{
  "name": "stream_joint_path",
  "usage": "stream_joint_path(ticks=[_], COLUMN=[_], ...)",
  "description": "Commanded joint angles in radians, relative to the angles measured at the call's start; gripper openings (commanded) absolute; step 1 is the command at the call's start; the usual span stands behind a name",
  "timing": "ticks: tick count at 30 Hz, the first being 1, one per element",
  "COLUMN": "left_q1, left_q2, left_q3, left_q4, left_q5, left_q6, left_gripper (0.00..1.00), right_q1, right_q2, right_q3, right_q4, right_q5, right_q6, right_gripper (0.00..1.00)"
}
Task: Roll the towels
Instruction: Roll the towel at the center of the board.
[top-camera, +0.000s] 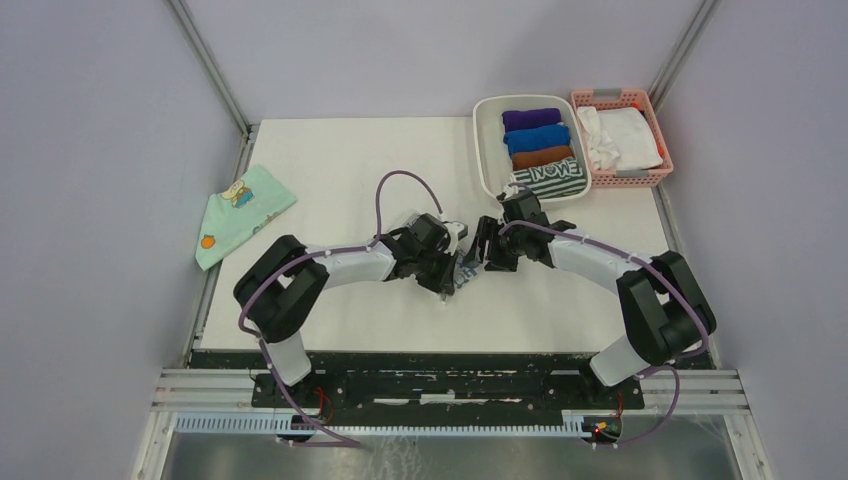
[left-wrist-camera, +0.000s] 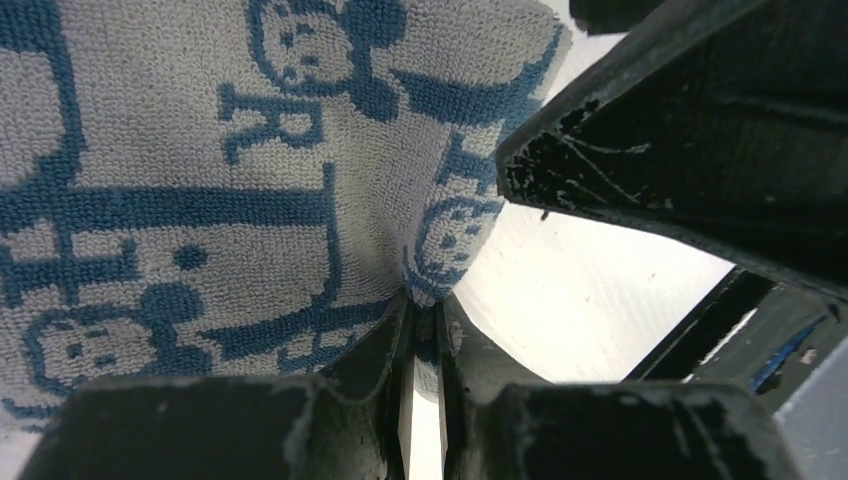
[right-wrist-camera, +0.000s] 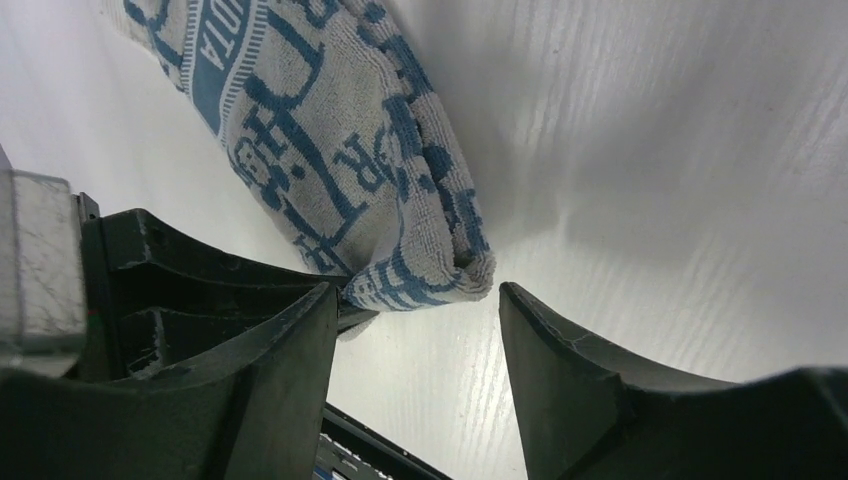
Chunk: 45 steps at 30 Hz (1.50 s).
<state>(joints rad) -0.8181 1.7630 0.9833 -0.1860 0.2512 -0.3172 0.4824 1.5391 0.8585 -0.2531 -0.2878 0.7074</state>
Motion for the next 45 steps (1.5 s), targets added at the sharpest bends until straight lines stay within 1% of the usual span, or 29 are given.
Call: stream_joint_path(ticks=[1, 6, 10, 13, 17, 20, 21, 23, 27, 28, 31, 33, 35, 40, 45], left_q1=[0.033, 0.042, 0.041, 0.041, 0.037, 0.019, 0.011, -0.008, -0.068, -0.093, -0.186, -0.236, -0.274, -0.362, -0.401], left_q2=[0.021, 0.042, 0.054, 0.062, 0.045, 0.02, 0.012, -0.015, -0.083, -0.101, -0.126, -0.134, -0.137, -0.1, -0.007], left_q3=[-0.015, -0.009, -0.003, -0.001, -0.011, -0.011, -0.009, -0.006, -0.012, -0.013, -0.009, -0.011, -0.024, -0.022, 0.008], left_q4=[0.083, 0.106, 0.114, 0.111, 0.105, 0.08, 0.07, 0.039, 0.018, 0.014, 0.015, 0.032, 0.067, 0.137, 0.152], left_q5=[0.101, 0.109, 0.106, 0.089, 0.067, 0.028, 0.009, -0.052, -0.236, -0.301, -0.505, -0.617, -0.699, -0.836, -0.934], left_q6=[-0.097, -0.117, -0.123, -0.122, -0.116, -0.096, -0.088, -0.074, -0.049, -0.039, 0.012, 0.037, 0.065, 0.157, 0.215], left_gripper=[0.18, 0.17, 0.18, 0.19, 0.25, 0.29, 0.32, 0.39, 0.49, 0.51, 0.56, 0.59, 0.61, 0.66, 0.67], right_q1=[0.0, 0.0, 0.0, 0.001, 0.0, -0.001, -0.001, -0.001, -0.003, -0.003, -0.009, -0.017, -0.026, -0.053, -0.072], right_q2=[0.038, 0.088, 0.109, 0.124, 0.137, 0.142, 0.143, 0.144, 0.153, 0.156, 0.172, 0.184, 0.194, 0.202, 0.196], right_q3=[-0.003, -0.006, -0.018, -0.013, 0.012, 0.037, 0.046, 0.067, 0.113, 0.124, 0.145, 0.157, 0.165, 0.172, 0.185], right_q4=[0.03, 0.052, 0.097, 0.108, 0.081, 0.036, 0.019, -0.015, -0.092, -0.115, -0.144, -0.161, -0.175, -0.193, -0.223], right_q5=[0.022, 0.009, 0.022, 0.037, 0.062, 0.087, 0.091, 0.092, 0.09, 0.087, 0.056, 0.023, -0.005, -0.057, -0.075], right_q6=[0.08, 0.128, 0.166, 0.188, 0.206, 0.211, 0.212, 0.216, 0.23, 0.238, 0.269, 0.292, 0.315, 0.377, 0.396], right_gripper=[0.68, 0.68, 0.64, 0.59, 0.48, 0.34, 0.29, 0.21, 0.12, 0.08, 0.02, 0.0, 0.0, 0.0, 0.0])
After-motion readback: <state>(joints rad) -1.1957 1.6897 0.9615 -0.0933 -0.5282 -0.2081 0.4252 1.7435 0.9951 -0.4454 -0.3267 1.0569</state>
